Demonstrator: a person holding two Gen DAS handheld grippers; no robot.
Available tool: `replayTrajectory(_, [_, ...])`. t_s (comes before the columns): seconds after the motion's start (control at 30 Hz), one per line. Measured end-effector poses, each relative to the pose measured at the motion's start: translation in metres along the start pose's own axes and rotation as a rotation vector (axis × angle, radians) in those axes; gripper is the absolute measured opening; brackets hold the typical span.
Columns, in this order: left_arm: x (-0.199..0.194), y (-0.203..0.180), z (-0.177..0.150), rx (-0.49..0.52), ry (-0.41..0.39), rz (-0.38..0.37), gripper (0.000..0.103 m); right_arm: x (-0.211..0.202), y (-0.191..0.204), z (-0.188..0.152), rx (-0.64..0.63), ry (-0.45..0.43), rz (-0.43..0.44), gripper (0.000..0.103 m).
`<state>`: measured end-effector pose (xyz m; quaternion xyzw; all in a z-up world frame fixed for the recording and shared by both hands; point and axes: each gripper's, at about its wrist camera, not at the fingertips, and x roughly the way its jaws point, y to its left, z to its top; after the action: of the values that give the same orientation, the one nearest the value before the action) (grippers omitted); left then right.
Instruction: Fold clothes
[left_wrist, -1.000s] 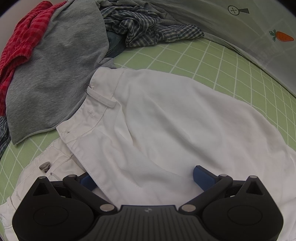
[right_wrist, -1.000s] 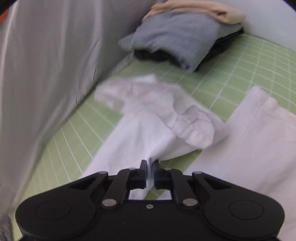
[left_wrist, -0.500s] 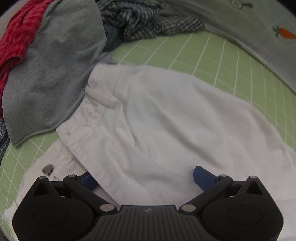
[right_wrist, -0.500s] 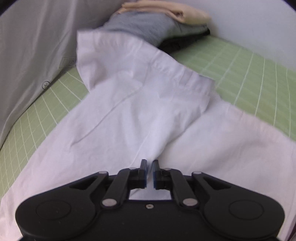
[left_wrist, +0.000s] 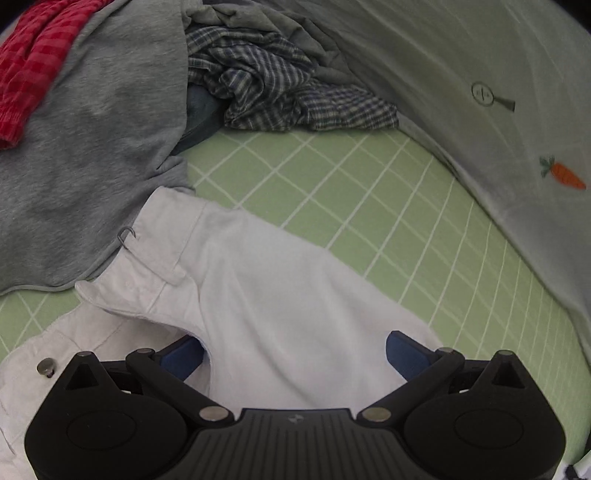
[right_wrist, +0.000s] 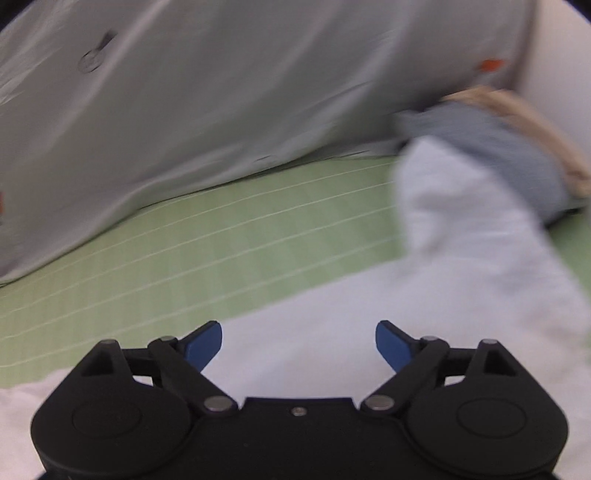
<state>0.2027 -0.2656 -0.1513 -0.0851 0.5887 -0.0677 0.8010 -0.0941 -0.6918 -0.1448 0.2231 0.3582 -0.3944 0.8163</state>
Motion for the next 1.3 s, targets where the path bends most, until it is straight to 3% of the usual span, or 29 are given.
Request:
replayTrajectory(0.3, [-0.015,0.004,-0.007,0.047,-0.034,0.165,0.103,0.037,0.05,-0.002,-0.124,0.068,0.098,0.091])
replayTrajectory(0.6, [-0.034,0.01,-0.001,0.114,-0.125,0.117,0.103,0.045,0.044,-0.004,-0.11,0.063,0.124,0.091])
replayTrajectory(0.8, [-0.025,-0.021,-0.001,0.355,-0.158,0.059,0.103,0.045,0.044,-0.008,-0.135,0.054,0.103,0.092])
replayTrajectory(0.97, [0.012,-0.041,0.0,0.443,-0.104,0.055,0.103,0.041,0.047,-0.014,-0.176,0.056,0.075,0.094])
replayTrajectory(1.07, [0.028,-0.049,0.001,0.516,-0.123,0.068,0.103,0.038,0.044,-0.016,-0.177,0.063,0.075,0.094])
replayTrajectory(1.3, [0.035,-0.071,-0.004,0.886,-0.122,-0.005,0.103,0.034,0.038,-0.015,-0.211,0.083,0.069,0.094])
